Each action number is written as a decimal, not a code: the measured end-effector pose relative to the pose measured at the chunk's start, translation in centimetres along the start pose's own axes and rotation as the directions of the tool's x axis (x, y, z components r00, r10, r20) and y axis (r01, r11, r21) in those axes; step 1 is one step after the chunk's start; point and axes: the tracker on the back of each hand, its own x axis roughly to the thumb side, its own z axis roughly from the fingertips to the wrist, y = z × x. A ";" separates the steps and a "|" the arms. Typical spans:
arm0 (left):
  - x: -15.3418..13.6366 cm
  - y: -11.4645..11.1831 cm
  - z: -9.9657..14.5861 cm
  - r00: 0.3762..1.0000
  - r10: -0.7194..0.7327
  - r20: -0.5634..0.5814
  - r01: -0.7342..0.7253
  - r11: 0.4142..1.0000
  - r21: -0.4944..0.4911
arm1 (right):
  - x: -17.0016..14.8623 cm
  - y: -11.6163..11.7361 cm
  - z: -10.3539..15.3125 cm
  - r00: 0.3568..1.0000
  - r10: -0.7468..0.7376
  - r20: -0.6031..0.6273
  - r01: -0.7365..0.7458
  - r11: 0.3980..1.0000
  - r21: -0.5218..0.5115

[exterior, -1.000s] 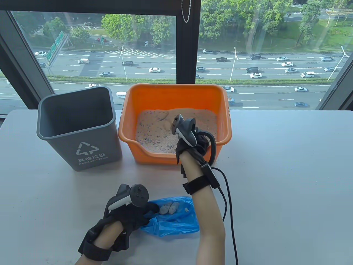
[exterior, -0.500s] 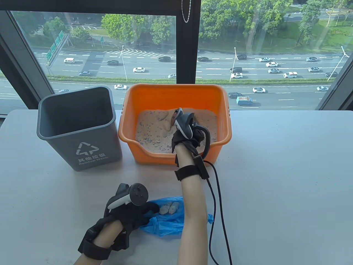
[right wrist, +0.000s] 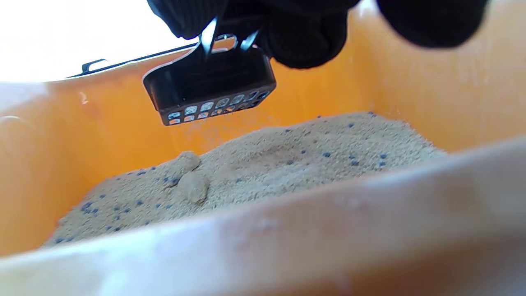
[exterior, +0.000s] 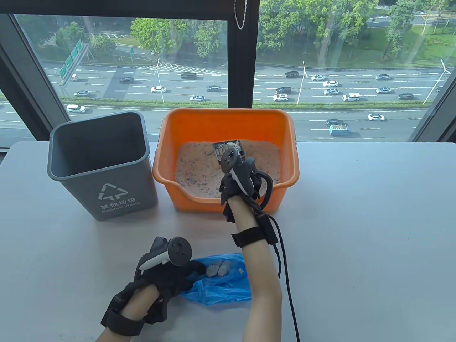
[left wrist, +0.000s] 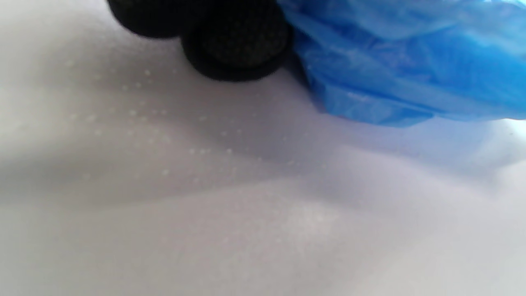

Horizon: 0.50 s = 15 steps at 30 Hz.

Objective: Scoop cat litter

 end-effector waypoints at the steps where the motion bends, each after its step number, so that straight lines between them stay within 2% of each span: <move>1: 0.0 0.0 0.0 1.000 0.000 0.000 0.000 1.000 -0.001 | -0.1 0.0 0.2 1.000 -0.021 -0.011 0.021 0.999 -0.033; 2: 0.0 0.0 0.0 1.000 0.002 0.001 -0.002 1.000 -0.003 | -0.2 -0.2 0.5 0.999 -0.040 -0.015 0.037 0.987 -0.158; 3: 0.0 0.0 0.0 1.000 0.003 0.001 -0.003 1.000 -0.005 | -0.2 -0.2 0.5 1.000 -0.022 0.006 0.023 0.987 -0.159; 5: 0.0 0.0 0.0 1.000 0.002 0.001 -0.002 1.000 -0.005 | -0.3 -0.2 0.6 0.999 -0.020 0.047 0.024 0.997 -0.077; 8: 0.1 0.0 0.0 1.000 -0.003 0.002 0.003 1.000 -0.007 | -0.4 -0.5 1.3 0.999 -0.017 0.044 0.025 0.982 -0.189; 9: 0.1 0.0 0.0 1.000 -0.003 0.002 0.004 1.000 -0.006 | -0.3 -0.6 1.3 0.998 -0.004 0.060 0.014 0.985 -0.174; 10: 0.1 0.0 0.0 1.000 -0.005 0.002 0.005 1.000 -0.006 | -0.4 -0.6 1.3 0.997 0.009 0.081 -0.001 0.995 -0.095; 11: 0.1 0.0 0.0 1.000 -0.006 0.002 0.006 1.000 -0.006 | -0.5 -0.6 1.3 0.996 -0.009 0.091 0.016 0.997 -0.071; 13: 0.1 -0.1 0.0 1.000 -0.008 0.001 0.008 1.000 -0.005 | -0.7 -0.9 1.8 0.998 -0.037 0.046 0.044 0.982 -0.182; 14: 0.1 -0.1 0.0 1.000 -0.009 0.002 0.009 1.000 -0.004 | -0.7 -1.1 1.7 0.998 -0.011 0.062 0.023 0.979 -0.204; 15: 0.2 -0.1 0.0 1.000 -0.010 0.001 0.010 1.000 -0.004 | -0.7 -1.2 1.7 0.996 0.011 0.086 0.003 0.986 -0.164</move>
